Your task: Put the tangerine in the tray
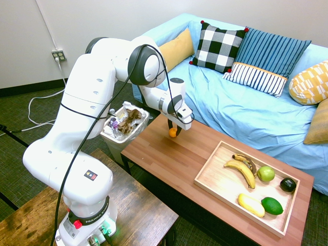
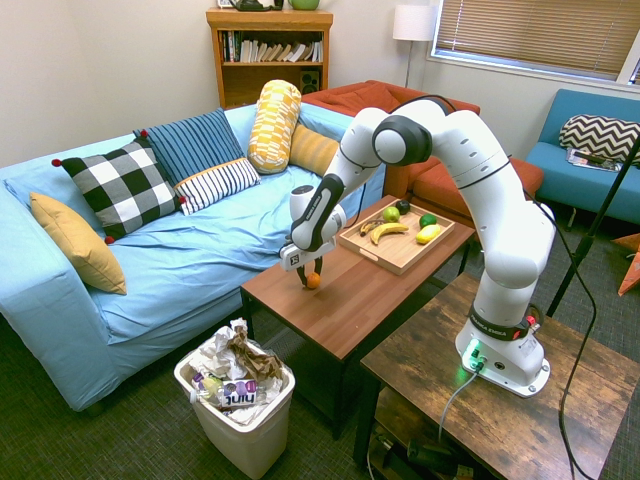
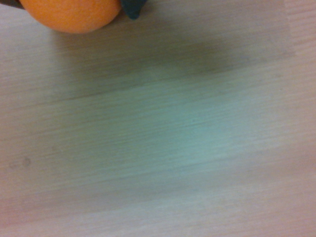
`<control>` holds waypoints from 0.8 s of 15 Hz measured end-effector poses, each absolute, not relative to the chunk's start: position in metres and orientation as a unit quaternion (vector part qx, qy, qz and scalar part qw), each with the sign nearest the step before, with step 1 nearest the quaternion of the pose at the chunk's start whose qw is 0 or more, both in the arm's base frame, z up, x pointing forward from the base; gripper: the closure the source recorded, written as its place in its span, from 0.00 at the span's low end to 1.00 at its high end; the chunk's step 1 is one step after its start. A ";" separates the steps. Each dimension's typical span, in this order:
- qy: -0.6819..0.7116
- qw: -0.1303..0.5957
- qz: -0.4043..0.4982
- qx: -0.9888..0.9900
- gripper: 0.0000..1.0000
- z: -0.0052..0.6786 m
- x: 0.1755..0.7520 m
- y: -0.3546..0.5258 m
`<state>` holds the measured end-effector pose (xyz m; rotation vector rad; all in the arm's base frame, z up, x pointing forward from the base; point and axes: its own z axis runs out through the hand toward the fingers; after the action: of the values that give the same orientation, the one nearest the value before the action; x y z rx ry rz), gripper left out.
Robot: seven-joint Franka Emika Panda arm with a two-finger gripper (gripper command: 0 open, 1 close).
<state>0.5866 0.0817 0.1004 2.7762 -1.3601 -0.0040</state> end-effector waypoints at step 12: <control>-0.580 0.017 0.061 0.812 1.00 0.240 0.569 -0.155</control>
<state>0.5685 -0.1547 0.2402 2.5235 -1.8042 0.1903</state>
